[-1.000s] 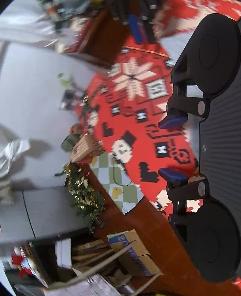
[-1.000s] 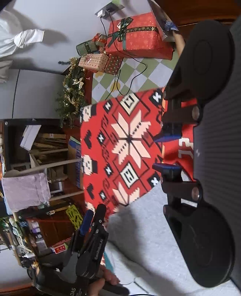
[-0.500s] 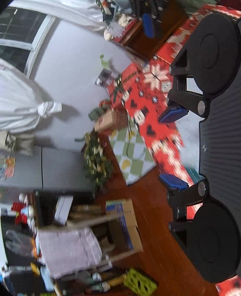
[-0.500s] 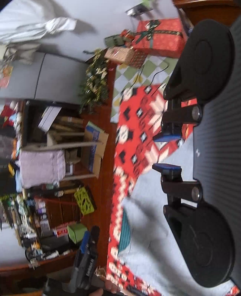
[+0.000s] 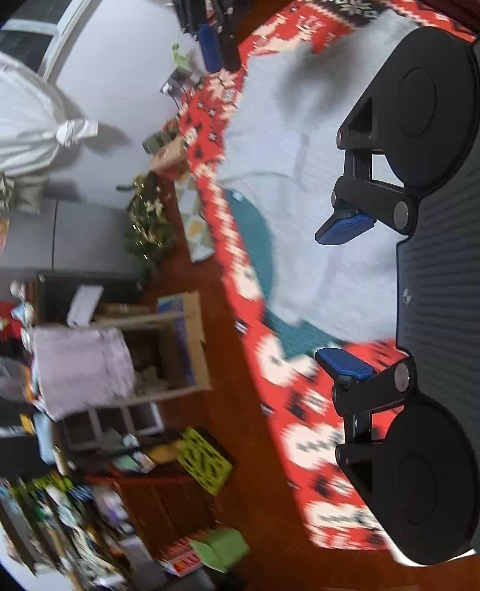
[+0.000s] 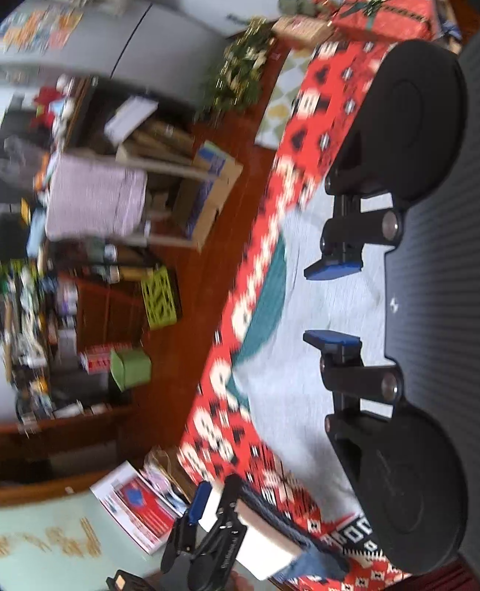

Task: Fold clothes

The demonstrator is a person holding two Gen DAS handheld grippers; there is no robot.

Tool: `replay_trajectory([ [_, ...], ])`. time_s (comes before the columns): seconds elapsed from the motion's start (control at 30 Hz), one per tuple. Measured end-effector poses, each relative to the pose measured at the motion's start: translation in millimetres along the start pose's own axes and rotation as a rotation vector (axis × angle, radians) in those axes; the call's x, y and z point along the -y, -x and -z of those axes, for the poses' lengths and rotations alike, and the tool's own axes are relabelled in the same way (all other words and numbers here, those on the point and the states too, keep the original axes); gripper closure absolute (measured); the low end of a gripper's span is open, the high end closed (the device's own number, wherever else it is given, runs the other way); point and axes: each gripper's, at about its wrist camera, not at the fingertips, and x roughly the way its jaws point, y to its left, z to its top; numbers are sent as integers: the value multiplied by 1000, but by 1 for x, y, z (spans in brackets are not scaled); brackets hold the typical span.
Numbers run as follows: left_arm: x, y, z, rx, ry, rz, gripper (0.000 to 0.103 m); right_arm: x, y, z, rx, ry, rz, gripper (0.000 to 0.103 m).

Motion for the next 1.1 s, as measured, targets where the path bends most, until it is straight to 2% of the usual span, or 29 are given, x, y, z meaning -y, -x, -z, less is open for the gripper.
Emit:
replay_trajectory([
  [0.17, -24, -1, 52, -54, 66, 19, 49, -55, -49, -11, -27, 92, -71, 71],
  [0.23, -28, -4, 69, -75, 76, 27, 62, -73, -69, -16, -39, 123, -98, 71],
  [0.4, -27, -8, 102, -112, 59, 43, 67, -105, -116, -26, -69, 198, -146, 71],
  [0.5, -25, -13, 115, -148, 52, 59, 77, -116, -138, -31, -84, 217, -173, 71],
  [0.53, -25, -16, 118, -162, 53, 62, 83, -119, -144, -33, -86, 222, -181, 71],
  [0.6, -27, -17, 122, -171, 66, 66, 87, -121, -153, -36, -90, 230, -195, 71],
  [0.73, -36, -13, 125, -165, 108, 62, 92, -118, -161, -38, -91, 223, -221, 71],
  [0.83, -36, -14, 127, -194, 75, 49, 96, -114, -165, -35, -96, 216, -234, 71],
  [0.93, -30, -20, 129, -232, 38, 47, 97, -108, -166, -31, -100, 205, -241, 71],
  [1.03, -24, -22, 131, -238, 30, 78, 97, -101, -166, -28, -99, 184, -245, 71],
  [1.1, -19, -24, 130, -250, 12, 71, 97, -96, -165, -25, -99, 173, -245, 71],
])
